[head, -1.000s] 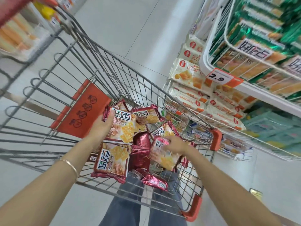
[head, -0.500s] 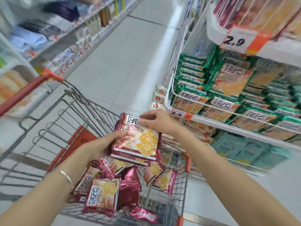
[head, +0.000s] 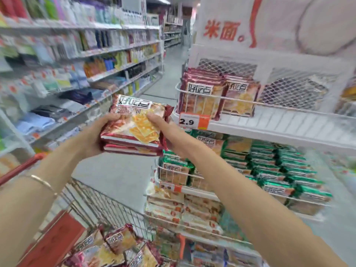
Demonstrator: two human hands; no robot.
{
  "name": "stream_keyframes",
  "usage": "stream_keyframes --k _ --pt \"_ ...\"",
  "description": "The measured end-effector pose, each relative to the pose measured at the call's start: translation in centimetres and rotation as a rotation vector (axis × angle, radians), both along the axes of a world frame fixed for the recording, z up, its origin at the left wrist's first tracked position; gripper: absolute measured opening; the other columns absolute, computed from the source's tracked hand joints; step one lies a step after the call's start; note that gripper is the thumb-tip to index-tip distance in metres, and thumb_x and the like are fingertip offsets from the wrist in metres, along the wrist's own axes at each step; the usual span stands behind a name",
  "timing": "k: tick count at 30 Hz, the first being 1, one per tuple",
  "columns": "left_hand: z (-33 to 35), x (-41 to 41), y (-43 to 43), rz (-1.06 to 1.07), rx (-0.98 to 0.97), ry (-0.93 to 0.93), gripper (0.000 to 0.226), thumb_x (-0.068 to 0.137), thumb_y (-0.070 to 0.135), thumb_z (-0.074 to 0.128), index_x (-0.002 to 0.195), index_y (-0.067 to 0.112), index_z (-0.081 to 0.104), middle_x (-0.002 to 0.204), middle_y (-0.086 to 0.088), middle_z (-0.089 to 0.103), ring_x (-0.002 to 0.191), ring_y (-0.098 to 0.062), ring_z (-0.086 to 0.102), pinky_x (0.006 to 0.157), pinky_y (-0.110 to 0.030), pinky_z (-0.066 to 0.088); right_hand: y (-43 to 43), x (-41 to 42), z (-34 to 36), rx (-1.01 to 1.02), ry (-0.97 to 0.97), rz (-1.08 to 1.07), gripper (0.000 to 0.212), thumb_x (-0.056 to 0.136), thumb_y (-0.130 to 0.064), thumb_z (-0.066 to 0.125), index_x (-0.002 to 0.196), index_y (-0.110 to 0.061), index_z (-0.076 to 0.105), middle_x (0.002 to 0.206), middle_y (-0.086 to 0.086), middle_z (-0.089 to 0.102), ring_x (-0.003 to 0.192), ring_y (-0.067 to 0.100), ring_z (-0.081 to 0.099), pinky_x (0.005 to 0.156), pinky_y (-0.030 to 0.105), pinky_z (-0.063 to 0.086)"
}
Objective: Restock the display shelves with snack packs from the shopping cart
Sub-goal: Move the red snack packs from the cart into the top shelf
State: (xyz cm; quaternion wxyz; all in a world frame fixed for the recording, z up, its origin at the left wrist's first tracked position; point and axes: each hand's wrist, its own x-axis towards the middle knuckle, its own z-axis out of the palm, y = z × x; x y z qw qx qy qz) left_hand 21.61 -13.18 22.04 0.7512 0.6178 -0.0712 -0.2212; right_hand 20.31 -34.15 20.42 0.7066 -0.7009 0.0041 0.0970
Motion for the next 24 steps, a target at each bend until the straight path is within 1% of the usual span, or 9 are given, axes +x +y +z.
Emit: stream_keyframes --k 4,6,8,11,16,18,20,22,24 --pt "6.6 -0.9 -7.9 -0.025 -0.049 -0.148 0.023 0.048 0.045 0.081 0.056 0.024 0.077 0.063 0.003 0.072 0.050 -0.009 0.066 0.047 -0.017 0.053 -7.4 -0.9 6.6 -0.090 -0.141 -0.067 0.116 0.074 -0.074 0.068 0.158 -0.030 0.000 0.160 0.001 0.032 0.137 0.021 0.042 0.115 0.043 0.033" --pt "9.4 -1.2 -12.1 -0.043 -0.027 -0.222 0.027 0.052 0.050 0.075 0.051 0.023 0.074 0.060 0.004 0.071 0.048 -0.009 0.066 0.045 -0.017 0.052 -11.1 -1.4 9.5 -0.139 -0.219 -0.151 0.134 0.056 -0.084 0.072 0.158 -0.031 0.005 0.156 0.005 0.039 0.137 0.026 0.046 0.114 0.051 0.037" --pt "11.9 -1.0 -16.2 -0.058 0.020 -0.276 0.046 0.038 0.063 0.075 0.055 0.021 0.075 0.067 0.001 0.074 0.056 -0.012 0.071 0.048 -0.021 0.055 -15.2 -1.0 11.6 -0.150 -0.342 -0.244 0.119 0.058 -0.077 0.077 0.152 -0.023 0.028 0.142 0.003 0.056 0.124 0.024 0.058 0.109 0.049 0.043" --pt "14.5 0.2 -22.0 -0.076 0.084 -0.374 0.080 0.032 0.074 0.082 0.086 0.017 0.071 0.082 -0.002 0.077 0.070 -0.017 0.074 0.059 -0.026 0.058 -21.4 -1.7 14.8 -0.132 -0.494 -0.321 0.076 0.070 -0.058 0.077 0.132 -0.021 0.053 0.117 0.001 0.072 0.105 0.020 0.070 0.099 0.044 0.053" --pt "14.0 3.8 -29.7 -0.046 0.108 -0.491 0.071 0.085 0.029 0.078 0.141 0.003 0.042 0.071 0.000 0.064 0.049 -0.009 0.060 0.045 -0.020 0.047 -29.2 -1.0 14.9 -0.303 -0.556 -0.395 0.084 0.066 -0.068 0.078 0.134 -0.026 0.053 0.120 -0.002 0.071 0.107 0.016 0.070 0.098 0.044 0.055" --pt "13.3 4.7 -32.1 -0.073 0.164 -0.487 0.057 0.086 0.027 0.077 0.130 0.001 0.051 0.083 -0.004 0.067 0.061 -0.012 0.063 0.055 -0.021 0.050 -31.0 -0.8 13.9 -0.393 -0.589 -0.386 0.051 0.082 -0.054 0.075 0.124 -0.031 0.057 0.115 -0.008 0.070 0.103 0.001 0.068 0.096 0.033 0.056" --pt "12.4 5.5 -33.5 -0.064 0.318 -0.561 0.033 0.082 0.030 0.081 0.104 0.017 0.061 0.096 -0.006 0.070 0.076 -0.010 0.067 0.071 -0.019 0.052 -32.5 -0.4 12.4 -0.395 -0.613 -0.377 0.021 0.093 -0.030 0.070 0.107 -0.036 0.056 0.107 -0.015 0.067 0.094 -0.008 0.066 0.089 0.022 0.055" --pt "11.7 6.0 -34.1 -0.006 0.467 -0.674 0.029 0.081 0.024 0.082 0.094 0.025 0.056 0.090 0.008 0.065 0.075 0.000 0.062 0.068 -0.011 0.046 -33.6 0.4 10.7 -0.392 -0.599 -0.349 0.022 0.093 -0.020 0.070 0.105 -0.033 0.056 0.105 -0.014 0.068 0.090 -0.005 0.068 0.079 0.018 0.055" --pt "10.8 7.3 -34.6 0.008 0.562 -0.742 0.049 0.077 0.027 0.086 0.109 0.026 0.049 0.094 0.016 0.060 0.087 0.001 0.058 0.078 -0.019 0.044 -34.5 1.7 9.1 -0.374 -0.530 -0.308 0.031 0.092 -0.021 0.072 0.116 -0.030 0.056 0.110 -0.009 0.069 0.097 0.003 0.069 0.079 0.019 0.056"
